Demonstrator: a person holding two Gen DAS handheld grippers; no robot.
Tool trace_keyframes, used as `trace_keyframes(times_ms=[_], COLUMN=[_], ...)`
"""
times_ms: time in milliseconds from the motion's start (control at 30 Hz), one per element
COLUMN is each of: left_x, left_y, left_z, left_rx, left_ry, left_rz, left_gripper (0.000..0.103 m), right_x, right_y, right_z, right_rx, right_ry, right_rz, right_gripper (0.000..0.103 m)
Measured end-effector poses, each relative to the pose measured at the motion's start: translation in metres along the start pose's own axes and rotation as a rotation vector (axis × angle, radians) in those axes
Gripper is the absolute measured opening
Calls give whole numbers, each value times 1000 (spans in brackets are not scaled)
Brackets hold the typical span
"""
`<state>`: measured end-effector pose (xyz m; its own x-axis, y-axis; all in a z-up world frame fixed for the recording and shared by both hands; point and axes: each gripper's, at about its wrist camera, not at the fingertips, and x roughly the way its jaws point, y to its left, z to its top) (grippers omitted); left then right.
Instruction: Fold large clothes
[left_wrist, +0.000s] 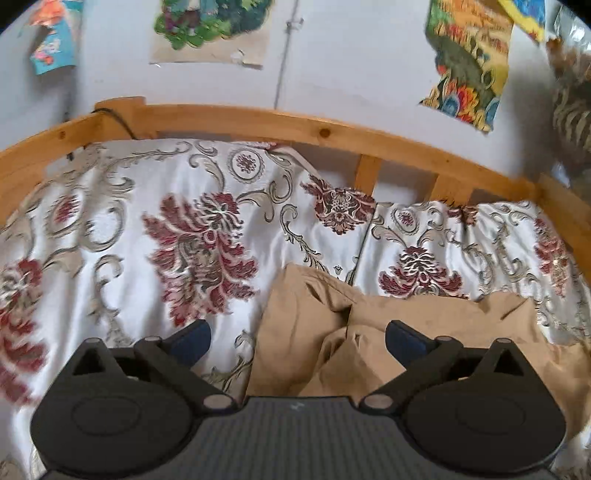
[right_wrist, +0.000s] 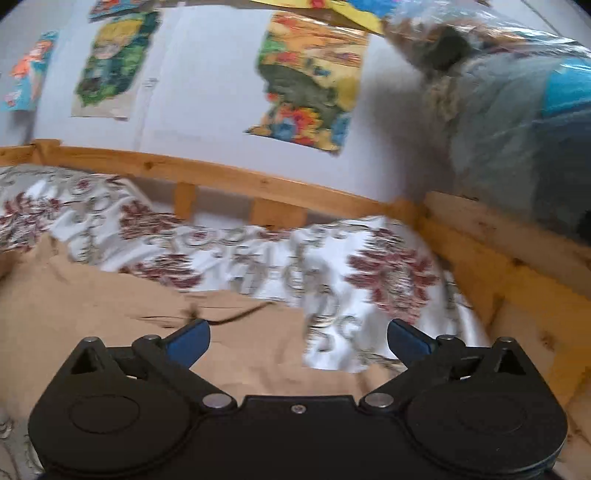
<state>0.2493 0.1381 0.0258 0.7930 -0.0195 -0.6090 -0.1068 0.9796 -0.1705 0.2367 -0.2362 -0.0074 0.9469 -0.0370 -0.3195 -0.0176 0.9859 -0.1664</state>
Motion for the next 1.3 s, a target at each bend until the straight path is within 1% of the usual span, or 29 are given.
trace_keyframes(times_ms=[67,133,167,267,333,367,400,433,467,500,533,567,600,633,667,700,733,767,833,900,1000,1033,1067,1100,1133,1167,1233,1267,1300], left_x=[-15,-27,-30,-26,-20,-17,-14,-10,-5,-3,-2,0,0,1,0,0,1,3,11,18,16,12,9,5,0,-8,-18,-21,-23], left_y=[7,8,8,-3,-15,-20,-22,-23,-23,-23,-23,-21,-17,-11,-4,2,7,11,24,37,45,45,45,45,44,42,35,29,20], left_z=[-14,-32,-44,-70,-81,-84,-84,-83,-79,-78,-75,-72,-69,-66,-63,-61,-60,-59,-59,-59,-58,-57,-56,-55,-54,-56,-58,-59,-59], left_rx=[34,93,135,245,317,333,325,303,274,258,242,222,187,147,108,81,75,72,47,-18,-78,-80,-82,-90,-98,-95,-59,-31,-5], left_ry=[-9,-17,-5,51,64,56,53,59,65,63,58,52,41,30,23,22,25,32,64,98,94,80,70,62,46,8,-47,-63,-76], left_rz=[-19,-57,-74,-83,-57,-36,-22,-21,-23,-17,-3,25,54,75,100,138,174,208,241,240,249,269,290,306,321,340,354,354,353], left_gripper=[102,103,103,103,100,92,87,81,73,65,45,26,20,12,6,5,3,3,3,4,11,20,40,55,78,85,89,94,97], right_x=[6,15,21,36,41,42,41,41,40,39,39,38,38,36,34,33,32,31,33,39,43,43,42,41,39,37,36,36,36], right_y=[-13,-25,-32,-53,-61,-63,-64,-64,-64,-64,-65,-66,-69,-72,-73,-74,-74,-71,-63,-53,-47,-47,-46,-45,-45,-44,-42,-40,-37], right_z=[-4,-13,-19,-40,-53,-58,-60,-60,-59,-58,-58,-59,-60,-60,-60,-59,-57,-55,-54,-58,-67,-67,-66,-65,-65,-64,-63,-63,-62], right_rx=[44,105,148,327,438,478,492,488,477,472,475,486,496,509,518,519,508,484,411,336,319,309,295,286,283,278,255,239,215], right_ry=[38,105,153,268,309,313,303,298,297,292,286,278,273,264,253,238,230,222,218,229,247,243,237,227,212,200,199,204,211], right_rz=[-36,-51,-51,-5,29,38,37,34,30,23,22,19,18,20,26,30,26,12,-10,-28,-39,-43,-50,-58,-67,-76,-91,-110,-156], right_gripper=[102,102,101,92,86,83,80,71,64,61,51,36,29,19,15,10,9,9,9,9,10,10,10,10,10,10,13,17,26])
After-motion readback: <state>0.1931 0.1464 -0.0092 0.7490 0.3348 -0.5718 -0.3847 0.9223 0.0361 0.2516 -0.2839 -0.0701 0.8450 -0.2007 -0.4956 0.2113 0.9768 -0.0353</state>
